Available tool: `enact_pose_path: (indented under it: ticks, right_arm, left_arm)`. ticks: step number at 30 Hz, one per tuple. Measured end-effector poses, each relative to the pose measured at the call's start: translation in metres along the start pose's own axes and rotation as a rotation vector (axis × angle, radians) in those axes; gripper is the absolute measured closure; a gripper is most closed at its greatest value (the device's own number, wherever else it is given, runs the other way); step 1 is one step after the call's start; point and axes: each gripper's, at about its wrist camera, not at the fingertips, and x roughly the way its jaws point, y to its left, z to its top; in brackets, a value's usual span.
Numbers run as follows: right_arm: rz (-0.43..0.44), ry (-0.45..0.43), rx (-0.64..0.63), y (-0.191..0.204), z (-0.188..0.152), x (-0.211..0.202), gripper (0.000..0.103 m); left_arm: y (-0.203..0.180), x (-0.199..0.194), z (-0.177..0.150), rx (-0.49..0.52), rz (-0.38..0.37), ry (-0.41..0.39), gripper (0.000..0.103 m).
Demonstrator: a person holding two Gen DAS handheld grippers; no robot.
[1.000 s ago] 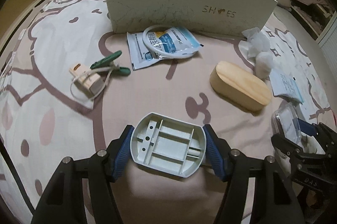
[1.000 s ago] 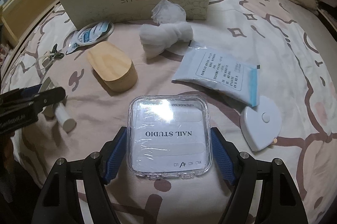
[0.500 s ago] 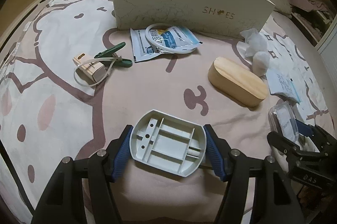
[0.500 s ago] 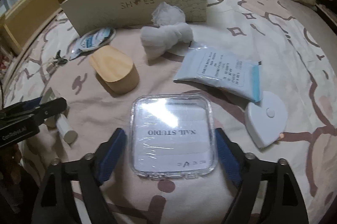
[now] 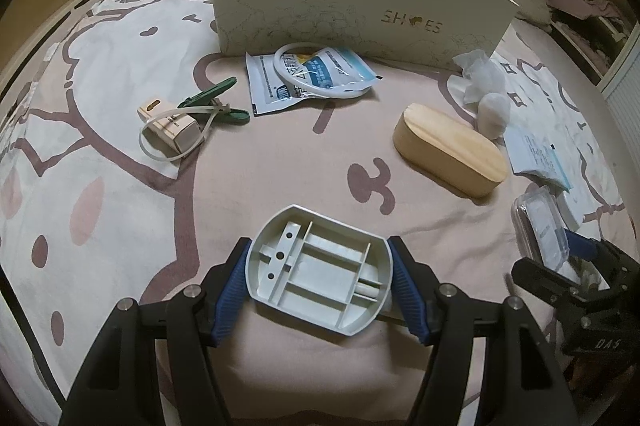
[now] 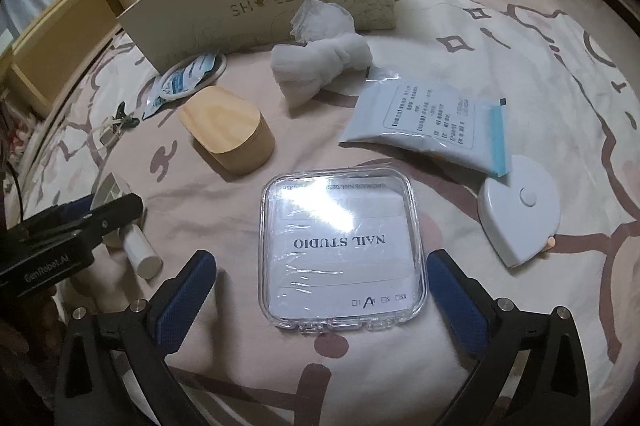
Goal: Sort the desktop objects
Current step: 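Raise the NAIL STUDIO case with the right gripper, holding the grey holder in the left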
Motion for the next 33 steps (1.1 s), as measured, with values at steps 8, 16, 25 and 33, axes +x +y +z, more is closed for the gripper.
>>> enact_pose_path:
  ticks: [8,16,25,33]
  right_arm:
    - [-0.051,-0.002,0.013,0.0019,-0.0006,-0.0009,0.0]
    - [-0.105,-0.013,0.0,0.0025,-0.0023,-0.0032,0.015]
    - [-0.096,-0.032,-0.027,0.0071,0.0002,-0.0043,0.026]
    - [-0.06,-0.045,-0.017,0.006,0.0009,-0.008,0.026]
  left_arm:
    - [0.0013,0.0011,-0.0019,0.009,0.003,0.002,0.035]
    - [-0.0065,0.0035,-0.0074,0.072,0.035,-0.001,0.026]
    - [-0.0052,0.0011,-0.0065,0.063,0.017,0.012,0.035]
    - [-0.0034,-0.0019,-0.0038,0.041,-0.003,0.015,0.038]
